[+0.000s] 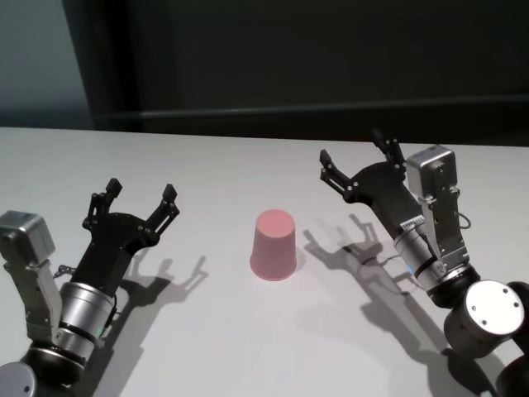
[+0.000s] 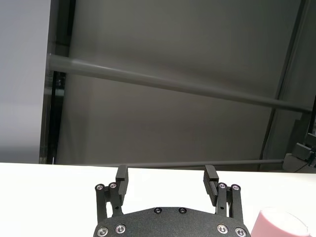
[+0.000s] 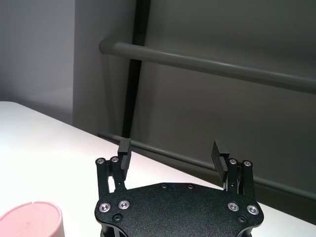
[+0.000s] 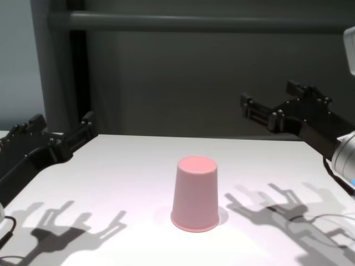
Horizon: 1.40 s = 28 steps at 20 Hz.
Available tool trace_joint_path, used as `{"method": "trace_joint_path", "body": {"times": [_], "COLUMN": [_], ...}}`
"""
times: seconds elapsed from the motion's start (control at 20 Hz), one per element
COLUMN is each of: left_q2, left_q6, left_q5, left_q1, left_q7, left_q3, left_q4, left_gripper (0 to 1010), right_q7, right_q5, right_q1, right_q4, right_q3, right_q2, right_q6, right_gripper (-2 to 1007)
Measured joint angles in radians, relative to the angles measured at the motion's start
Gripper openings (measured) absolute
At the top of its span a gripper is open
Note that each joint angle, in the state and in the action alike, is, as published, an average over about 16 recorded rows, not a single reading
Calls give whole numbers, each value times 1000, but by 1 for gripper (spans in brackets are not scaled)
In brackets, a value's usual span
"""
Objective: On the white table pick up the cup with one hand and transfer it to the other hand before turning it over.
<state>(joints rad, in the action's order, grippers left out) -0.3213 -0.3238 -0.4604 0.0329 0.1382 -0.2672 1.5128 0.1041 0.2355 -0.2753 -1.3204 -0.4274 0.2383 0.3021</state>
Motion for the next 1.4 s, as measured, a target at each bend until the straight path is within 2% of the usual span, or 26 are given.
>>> {"method": "trace_joint_path", "body": {"times": [0.25,0.65,1.05,1.4], "left_q2": [0,0,0,0], "left_q6": [0,0,0,0], "left_q5": [0,0,0,0], "left_q1": [0,0,0,0], "left_q7": [0,0,0,0], "left_q3": [0,0,0,0], "left_q4": [0,0,0,0], "left_gripper": [1003,1003,1003,1003], "right_q7": [-71,-140,-179,-194], "right_q5": [-44,-104,-148,-166], "right_q1": [52,129,193,225], "right_q4": [-29,-72,-107,-122], "right_q3": [29,60,85,103], "right_q2": [-9,-17,-22,-30], "right_q6": [32,79,96,97], "right_gripper": [1002,1002,1002,1002]}}
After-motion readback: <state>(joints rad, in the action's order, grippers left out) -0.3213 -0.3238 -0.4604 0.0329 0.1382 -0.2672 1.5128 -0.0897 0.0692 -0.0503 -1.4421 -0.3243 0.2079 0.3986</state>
